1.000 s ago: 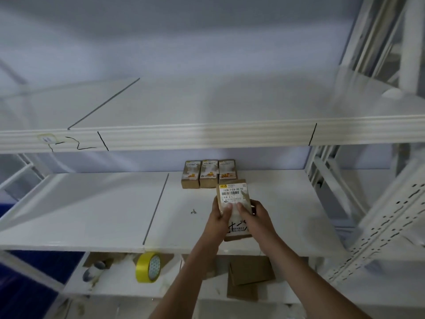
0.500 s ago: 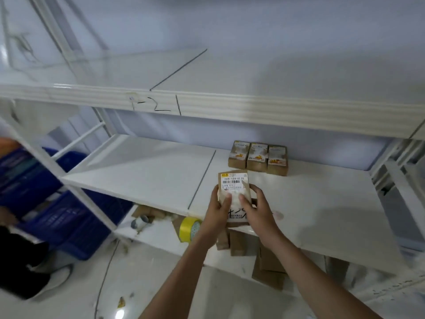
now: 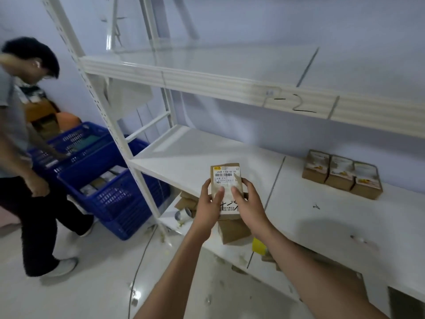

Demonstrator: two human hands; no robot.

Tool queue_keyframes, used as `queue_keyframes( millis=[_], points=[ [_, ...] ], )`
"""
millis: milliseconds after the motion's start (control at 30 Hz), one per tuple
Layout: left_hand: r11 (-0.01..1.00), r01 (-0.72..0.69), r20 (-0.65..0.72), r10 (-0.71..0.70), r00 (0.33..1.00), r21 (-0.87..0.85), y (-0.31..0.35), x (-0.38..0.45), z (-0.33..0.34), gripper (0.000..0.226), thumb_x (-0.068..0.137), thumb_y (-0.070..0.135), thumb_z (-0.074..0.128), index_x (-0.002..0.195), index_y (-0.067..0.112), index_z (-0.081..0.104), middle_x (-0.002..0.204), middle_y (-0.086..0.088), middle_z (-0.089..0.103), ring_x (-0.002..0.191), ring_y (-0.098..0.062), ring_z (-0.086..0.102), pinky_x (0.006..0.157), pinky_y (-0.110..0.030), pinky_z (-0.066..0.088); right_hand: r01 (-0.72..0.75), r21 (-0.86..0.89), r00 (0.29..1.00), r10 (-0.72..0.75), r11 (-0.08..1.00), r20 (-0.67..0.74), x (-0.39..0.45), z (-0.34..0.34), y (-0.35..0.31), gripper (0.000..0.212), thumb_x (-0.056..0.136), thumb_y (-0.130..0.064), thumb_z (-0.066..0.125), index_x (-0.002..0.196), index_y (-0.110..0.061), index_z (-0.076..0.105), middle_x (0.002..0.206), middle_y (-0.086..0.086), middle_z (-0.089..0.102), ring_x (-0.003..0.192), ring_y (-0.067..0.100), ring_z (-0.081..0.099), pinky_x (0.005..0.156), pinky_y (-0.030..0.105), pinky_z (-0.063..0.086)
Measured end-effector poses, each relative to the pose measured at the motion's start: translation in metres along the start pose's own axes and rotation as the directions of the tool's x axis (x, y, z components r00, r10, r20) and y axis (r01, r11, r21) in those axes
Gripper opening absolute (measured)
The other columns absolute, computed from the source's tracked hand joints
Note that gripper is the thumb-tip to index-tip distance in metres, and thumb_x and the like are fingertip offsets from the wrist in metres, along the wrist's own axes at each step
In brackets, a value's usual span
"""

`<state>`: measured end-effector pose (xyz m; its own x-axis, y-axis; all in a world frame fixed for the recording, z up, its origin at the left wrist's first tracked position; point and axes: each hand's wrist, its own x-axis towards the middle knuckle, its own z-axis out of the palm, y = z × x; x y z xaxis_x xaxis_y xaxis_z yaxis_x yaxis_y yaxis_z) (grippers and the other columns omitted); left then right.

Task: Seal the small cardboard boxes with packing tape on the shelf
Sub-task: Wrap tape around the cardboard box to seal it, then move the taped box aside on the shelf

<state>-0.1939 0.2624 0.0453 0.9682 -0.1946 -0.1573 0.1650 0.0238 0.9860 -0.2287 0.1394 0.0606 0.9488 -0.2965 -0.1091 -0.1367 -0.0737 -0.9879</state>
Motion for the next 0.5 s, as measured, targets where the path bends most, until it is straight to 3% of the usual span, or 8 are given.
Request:
queue_keyframes(
  millis=[167, 333, 400, 500],
  points=[
    [0.998, 0.033, 0.003, -0.033, 0.999, -0.056, 0.01, 0.032, -0.069, 0.046, 0.102, 0.032, 0.054, 0.145, 0.029, 0.038, 0.115, -0.004, 0.071, 0.093, -0.017, 0.074, 0.069, -0.031, 0.06, -0.011, 0.013, 0.999, 0.011, 1.0, 0.031, 0.026, 0.071, -0.012, 0.039, 0.101, -0.041, 0.053, 0.138, -0.035, 0.044, 0.119, -0.003, 0.068, 0.093, 0.01, 0.072, 0.069, 0.024, 0.06],
    [0.998, 0.03, -0.032, -0.032, 0.999, -0.057, 0.014, 0.075, -0.114, 0.048, 0.102, 0.032, 0.054, 0.147, 0.028, 0.036, 0.116, 0.001, 0.069, 0.092, -0.015, 0.074, 0.066, -0.031, 0.06, -0.058, 0.004, 0.984, 0.056, 0.998, 0.172, 0.062, 0.114, -0.018, 0.043, 0.103, -0.036, 0.05, 0.144, -0.043, 0.037, 0.123, -0.008, 0.068, 0.099, 0.011, 0.072, 0.084, 0.037, 0.061],
    [0.998, 0.051, -0.043, -0.053, 0.998, -0.048, 0.012, 0.098, -0.129, 0.05, 0.101, 0.035, 0.054, 0.147, 0.03, 0.036, 0.116, -0.005, 0.068, 0.095, -0.025, 0.073, 0.067, -0.039, 0.061, -0.066, -0.008, 0.981, 0.066, 0.998, 0.181, 0.081, 0.129, -0.016, 0.047, 0.102, -0.031, 0.054, 0.143, -0.045, 0.036, 0.124, -0.009, 0.066, 0.102, 0.011, 0.07, 0.081, 0.033, 0.061],
    [0.997, 0.07, -0.05, -0.071, 0.996, -0.034, 0.011, 0.135, -0.148, 0.047, 0.101, 0.038, 0.054, 0.144, 0.035, 0.036, 0.114, -0.005, 0.068, 0.094, -0.026, 0.073, 0.075, -0.049, 0.061, -0.072, -0.017, 0.984, 0.074, 0.997, 0.161, 0.12, 0.152, -0.01, 0.048, 0.098, -0.034, 0.061, 0.14, -0.049, 0.041, 0.123, -0.005, 0.066, 0.101, 0.01, 0.07, 0.074, 0.023, 0.059]
  ],
)
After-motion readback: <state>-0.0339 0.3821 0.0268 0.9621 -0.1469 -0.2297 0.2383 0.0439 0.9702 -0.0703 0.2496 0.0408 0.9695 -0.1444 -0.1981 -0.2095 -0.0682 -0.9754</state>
